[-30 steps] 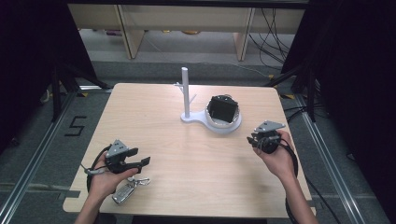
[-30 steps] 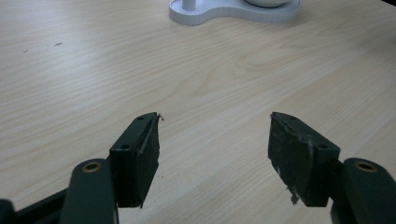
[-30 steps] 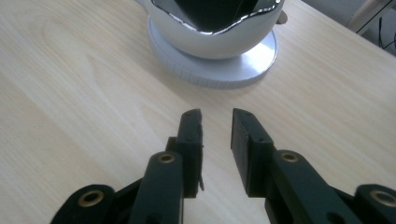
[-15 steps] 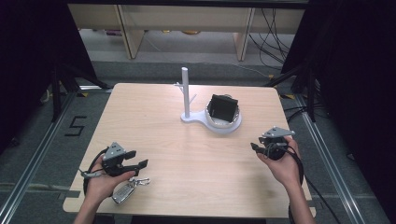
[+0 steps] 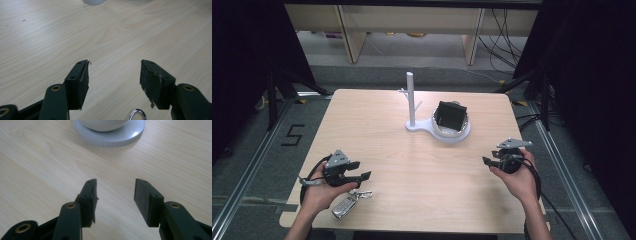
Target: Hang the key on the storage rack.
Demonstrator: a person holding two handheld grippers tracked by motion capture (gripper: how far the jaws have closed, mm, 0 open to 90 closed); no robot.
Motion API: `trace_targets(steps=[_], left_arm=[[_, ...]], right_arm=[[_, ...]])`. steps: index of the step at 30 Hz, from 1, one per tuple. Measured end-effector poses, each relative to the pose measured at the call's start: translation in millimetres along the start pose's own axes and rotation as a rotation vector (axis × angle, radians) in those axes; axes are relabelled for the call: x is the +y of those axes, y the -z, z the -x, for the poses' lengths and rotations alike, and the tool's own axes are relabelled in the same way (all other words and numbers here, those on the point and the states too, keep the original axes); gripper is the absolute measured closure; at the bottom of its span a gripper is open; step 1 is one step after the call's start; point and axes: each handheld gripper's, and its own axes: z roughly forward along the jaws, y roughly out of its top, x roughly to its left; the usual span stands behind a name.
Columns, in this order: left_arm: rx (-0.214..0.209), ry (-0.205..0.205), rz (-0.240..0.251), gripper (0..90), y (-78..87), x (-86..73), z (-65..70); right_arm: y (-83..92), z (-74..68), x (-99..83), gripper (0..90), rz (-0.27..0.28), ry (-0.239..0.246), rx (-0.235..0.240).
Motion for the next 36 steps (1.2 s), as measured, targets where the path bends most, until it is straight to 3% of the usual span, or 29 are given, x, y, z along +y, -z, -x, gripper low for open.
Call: trace_targets(steps=[3,5,8,10,11,13,14,19,20,21,24,25,26,28,31,32,36], left_arm=[[-0.012,-0.03,-0.046,41.2,0.4,4.1,-1.8],[-0.026,-0.074,-0.089,41.8,1.0,7.5,-3.5],[-0.034,-0.102,-0.134,43.8,-0.2,9.5,-2.4],[-0.052,-0.142,-0.174,45.3,-1.2,9.7,-1.5],[-0.065,-0.15,-0.191,46.8,-1.5,9.5,-0.9],[-0.086,-0.177,-0.233,48.2,-3.2,8.1,0.3],[-0.097,-0.199,-0.259,49.1,-2.6,8.4,0.1],[-0.142,-0.24,-0.329,50.3,-4.6,5.2,2.1],[-0.143,-0.246,-0.332,50.7,-4.9,4.6,2.5],[-0.142,-0.232,-0.328,50.9,-5.4,3.4,3.7],[-0.153,-0.25,-0.337,51.1,-5.7,2.8,5.0],[-0.154,-0.22,-0.317,51.1,-7.1,1.2,7.8],[-0.163,-0.259,-0.35,51.2,-6.1,2.5,6.2],[-0.17,-0.27,-0.36,51.4,-7.0,2.5,8.0],[-0.185,-0.278,-0.367,51.6,-8.2,2.9,10.3],[-0.19,-0.279,-0.37,51.5,-8.7,2.8,11.5],[-0.203,-0.284,-0.389,51.4,-11.8,0.6,16.4]], right_arm=[[1.9,-1.6,-0.3,53.1,-0.009,-0.01,-0.002],[2.8,-1.2,0.3,52.8,0.005,-0.003,-0.002],[4.5,-3.7,1.0,52.5,-0.009,-0.035,0.005],[3.9,-4.2,1.0,52.4,-0.012,-0.041,0.012],[3.0,-3.0,0.2,52.4,-0.005,-0.011,0.009],[3.1,-4.7,0.4,52.3,-0.021,-0.031,0.019],[1.4,-3.6,-0.4,52.1,-0.011,-0.009,0.017],[0.1,-4.9,-0.2,51.4,-0.032,-0.025,0.026],[-1.2,-4.3,-1.0,51.3,-0.024,-0.007,0.024],[-0.6,-5.9,-0.4,51.2,-0.037,-0.025,0.028],[-1.7,-6.4,-0.7,51.1,-0.035,-0.02,0.03],[-1.8,-6.9,-0.4,51.0,-0.037,-0.025,0.032],[-1.7,-6.9,-0.4,51.0,-0.039,-0.021,0.033],[-1.8,-7.2,-0.1,51.0,-0.042,-0.021,0.035],[-3.0,-6.4,-0.6,50.7,-0.034,-0.002,0.033],[-2.5,-7.8,-0.3,50.6,-0.044,-0.023,0.039],[-3.1,-8.1,-0.5,50.2,-0.043,-0.025,0.04]])
